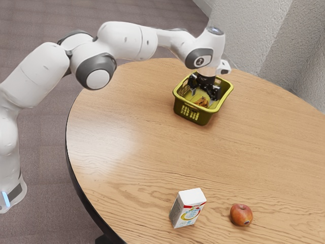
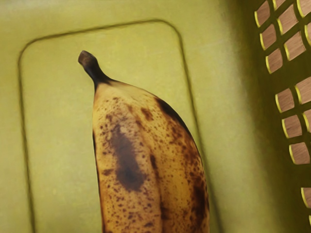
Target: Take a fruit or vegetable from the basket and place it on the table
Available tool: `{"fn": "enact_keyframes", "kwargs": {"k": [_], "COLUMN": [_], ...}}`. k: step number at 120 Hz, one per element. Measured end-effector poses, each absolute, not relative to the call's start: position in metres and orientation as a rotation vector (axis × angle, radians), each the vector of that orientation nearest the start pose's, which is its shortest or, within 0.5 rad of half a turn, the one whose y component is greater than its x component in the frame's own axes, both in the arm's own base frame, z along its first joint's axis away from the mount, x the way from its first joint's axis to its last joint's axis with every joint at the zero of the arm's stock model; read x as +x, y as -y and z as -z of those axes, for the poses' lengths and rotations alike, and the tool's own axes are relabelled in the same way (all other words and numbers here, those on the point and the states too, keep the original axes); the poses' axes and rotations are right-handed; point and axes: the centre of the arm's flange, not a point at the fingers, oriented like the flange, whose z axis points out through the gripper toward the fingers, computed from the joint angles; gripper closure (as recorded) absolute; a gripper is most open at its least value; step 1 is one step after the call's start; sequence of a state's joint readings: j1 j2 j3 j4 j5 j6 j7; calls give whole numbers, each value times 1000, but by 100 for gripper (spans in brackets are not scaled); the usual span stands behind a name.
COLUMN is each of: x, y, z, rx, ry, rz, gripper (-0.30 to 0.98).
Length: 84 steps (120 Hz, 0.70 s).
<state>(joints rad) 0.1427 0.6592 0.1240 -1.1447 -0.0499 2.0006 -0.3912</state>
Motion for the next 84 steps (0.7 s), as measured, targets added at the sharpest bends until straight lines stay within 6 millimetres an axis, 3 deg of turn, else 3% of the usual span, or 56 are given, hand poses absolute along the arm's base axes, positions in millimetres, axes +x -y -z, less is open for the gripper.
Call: {"fn": "enact_keyframes", "kwargs": {"k": [30,54,84], "x": [742,744,744], "y": [-170,-171,-172], "z": [-424,-417,-413], "rx": [-2950,-2947,-2940], "ry": [993,999,1001], "rz": [321,317,313], "gripper": [0,8,45]}}
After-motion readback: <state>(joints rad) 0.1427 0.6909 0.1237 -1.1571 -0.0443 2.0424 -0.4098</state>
